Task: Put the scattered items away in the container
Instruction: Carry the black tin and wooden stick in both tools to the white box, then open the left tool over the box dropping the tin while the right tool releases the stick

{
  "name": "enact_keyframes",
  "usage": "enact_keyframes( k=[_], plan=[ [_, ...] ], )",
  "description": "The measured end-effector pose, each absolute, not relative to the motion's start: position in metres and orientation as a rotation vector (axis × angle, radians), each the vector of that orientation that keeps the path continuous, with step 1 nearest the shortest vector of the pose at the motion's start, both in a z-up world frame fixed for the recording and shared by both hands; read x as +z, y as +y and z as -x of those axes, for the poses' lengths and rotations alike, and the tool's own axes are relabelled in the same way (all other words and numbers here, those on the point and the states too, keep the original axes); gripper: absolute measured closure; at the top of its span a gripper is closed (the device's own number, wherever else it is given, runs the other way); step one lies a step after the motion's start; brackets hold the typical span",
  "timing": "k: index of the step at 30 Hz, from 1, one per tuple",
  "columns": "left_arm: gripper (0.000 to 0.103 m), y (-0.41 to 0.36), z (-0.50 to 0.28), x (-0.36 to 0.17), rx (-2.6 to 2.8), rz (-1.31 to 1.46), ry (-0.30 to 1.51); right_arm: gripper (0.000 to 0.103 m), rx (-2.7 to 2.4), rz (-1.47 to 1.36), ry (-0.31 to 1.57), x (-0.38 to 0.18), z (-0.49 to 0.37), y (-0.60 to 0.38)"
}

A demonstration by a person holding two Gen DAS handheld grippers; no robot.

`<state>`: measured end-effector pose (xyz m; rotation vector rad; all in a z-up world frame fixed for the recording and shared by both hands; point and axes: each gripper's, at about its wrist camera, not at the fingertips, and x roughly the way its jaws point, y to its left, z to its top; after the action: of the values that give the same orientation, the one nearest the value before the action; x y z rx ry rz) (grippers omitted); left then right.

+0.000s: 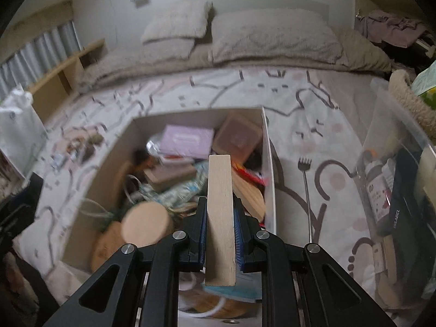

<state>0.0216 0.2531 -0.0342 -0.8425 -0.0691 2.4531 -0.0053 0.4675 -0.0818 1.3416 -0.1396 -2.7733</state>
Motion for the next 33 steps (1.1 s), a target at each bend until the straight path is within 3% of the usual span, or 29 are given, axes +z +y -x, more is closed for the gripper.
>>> enact_keyframes(
  k=[4, 11, 12, 13, 15, 22, 33],
  plan=[
    [0.054, 0.260, -0.017, -0.047, 2.449, 0.884, -0.065, 0.085, -2.778, -1.377, -0.010, -0.095, 0.012, 0.467],
    [0.054, 0.267, -0.007, -0.064, 2.450, 0.949, -0.037, 0.082, -2.771, -1.342, -0.054, -0.101, 0.009, 0.475],
    [0.054, 0.268, -0.006, -0.065, 2.450, 0.955, -0.029, 0.065, -2.768, -1.342, -0.061, -0.100, 0.008, 0.477],
    [0.054, 0.269, -0.006, -0.067, 2.450, 0.961, -0.020, 0.037, -2.761, -1.338, -0.089, -0.098, 0.008, 0.479],
    [0.054, 0.270, -0.004, -0.069, 2.451, 0.974, -0.014, 0.020, -2.731, -1.297, -0.198, -0.089, 0.005, 0.482],
    [0.054, 0.271, -0.002, -0.080, 2.441, 1.023, -0.033, 0.020, -2.721, -1.174, -0.076, -0.070, -0.004, 0.460],
    [0.054, 0.270, -0.004, -0.090, 2.418, 1.117, -0.034, 0.020, -2.671, -1.160, -0.081, -0.070, -0.005, 0.452]
  ],
)
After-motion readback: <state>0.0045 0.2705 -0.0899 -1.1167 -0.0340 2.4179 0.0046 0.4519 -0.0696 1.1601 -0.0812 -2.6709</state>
